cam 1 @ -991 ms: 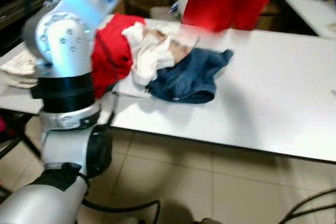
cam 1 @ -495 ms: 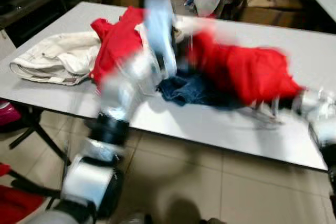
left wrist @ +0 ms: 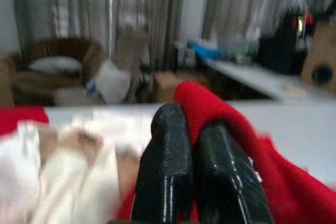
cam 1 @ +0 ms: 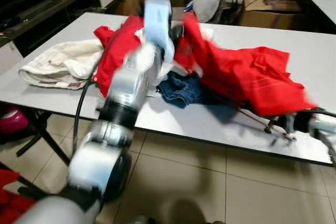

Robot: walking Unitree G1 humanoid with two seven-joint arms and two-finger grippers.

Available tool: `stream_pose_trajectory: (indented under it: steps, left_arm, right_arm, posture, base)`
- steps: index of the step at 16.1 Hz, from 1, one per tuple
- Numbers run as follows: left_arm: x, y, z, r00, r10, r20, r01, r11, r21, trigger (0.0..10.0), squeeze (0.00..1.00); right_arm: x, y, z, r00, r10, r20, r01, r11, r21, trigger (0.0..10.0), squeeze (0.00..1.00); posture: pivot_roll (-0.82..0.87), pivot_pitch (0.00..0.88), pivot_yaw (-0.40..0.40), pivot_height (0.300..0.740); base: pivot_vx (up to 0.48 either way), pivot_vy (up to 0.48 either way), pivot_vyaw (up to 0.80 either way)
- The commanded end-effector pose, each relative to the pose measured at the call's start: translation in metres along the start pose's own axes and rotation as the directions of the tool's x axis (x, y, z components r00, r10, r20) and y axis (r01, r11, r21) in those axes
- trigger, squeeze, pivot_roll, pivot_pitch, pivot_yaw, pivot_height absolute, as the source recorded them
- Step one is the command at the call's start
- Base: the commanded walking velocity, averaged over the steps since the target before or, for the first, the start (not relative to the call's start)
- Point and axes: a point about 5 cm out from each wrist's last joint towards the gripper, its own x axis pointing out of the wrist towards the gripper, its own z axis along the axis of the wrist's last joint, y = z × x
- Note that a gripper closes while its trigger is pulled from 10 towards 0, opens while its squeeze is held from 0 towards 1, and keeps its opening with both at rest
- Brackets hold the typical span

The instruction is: Hang hanger

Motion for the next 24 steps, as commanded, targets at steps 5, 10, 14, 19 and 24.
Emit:
stream_pose_trajectory:
  steps: [5,10,14,19,24]
  left_arm:
    - [-0.001,0.033,-0.038,0.956,0.266,-0.121,-0.258,0.963,0.080,10.0,0.00]
    - [-0.014,0.021,-0.085,0.962,0.062,-0.265,-0.031,0.992,0.122,10.0,0.27]
    - [-0.042,0.036,-0.083,0.928,-0.238,-0.288,0.300,0.934,0.196,10.0,1.00]
    - [-0.108,0.062,-0.071,0.738,-0.451,-0.502,0.636,0.713,0.295,10.0,1.00]
    - [-0.135,0.075,-0.026,0.900,-0.407,-0.152,0.422,0.903,0.080,10.0,1.00]
  right_arm:
    - [-0.056,-0.002,0.049,0.969,0.201,0.147,-0.210,0.976,0.052,10.0,0.00]
    - [-0.068,-0.025,0.078,0.922,-0.042,0.384,-0.030,0.983,0.179,10.0,0.00]
    - [-0.061,-0.033,0.082,0.894,-0.278,0.351,0.152,0.926,0.345,10.0,0.00]
    - [-0.045,-0.024,0.070,0.900,-0.398,0.177,0.283,0.843,0.457,10.0,0.00]
    - [-0.033,-0.009,0.057,0.869,-0.492,0.048,0.364,0.703,0.611,10.0,0.00]
  posture:
    - [-0.12,0.000,0.096,0.740]
    - [-0.12,0.000,0.104,0.740]
    - [-0.12,0.000,0.115,0.740]
    - [-0.13,0.000,0.110,0.740]
    - [-0.11,0.000,0.086,0.740]
  base:
    - [0.000,0.000,0.00]
    - [0.000,0.000,0.00]
    - [0.000,0.000,0.00]
    - [0.000,0.000,0.00]
    - [0.000,0.000,0.00]
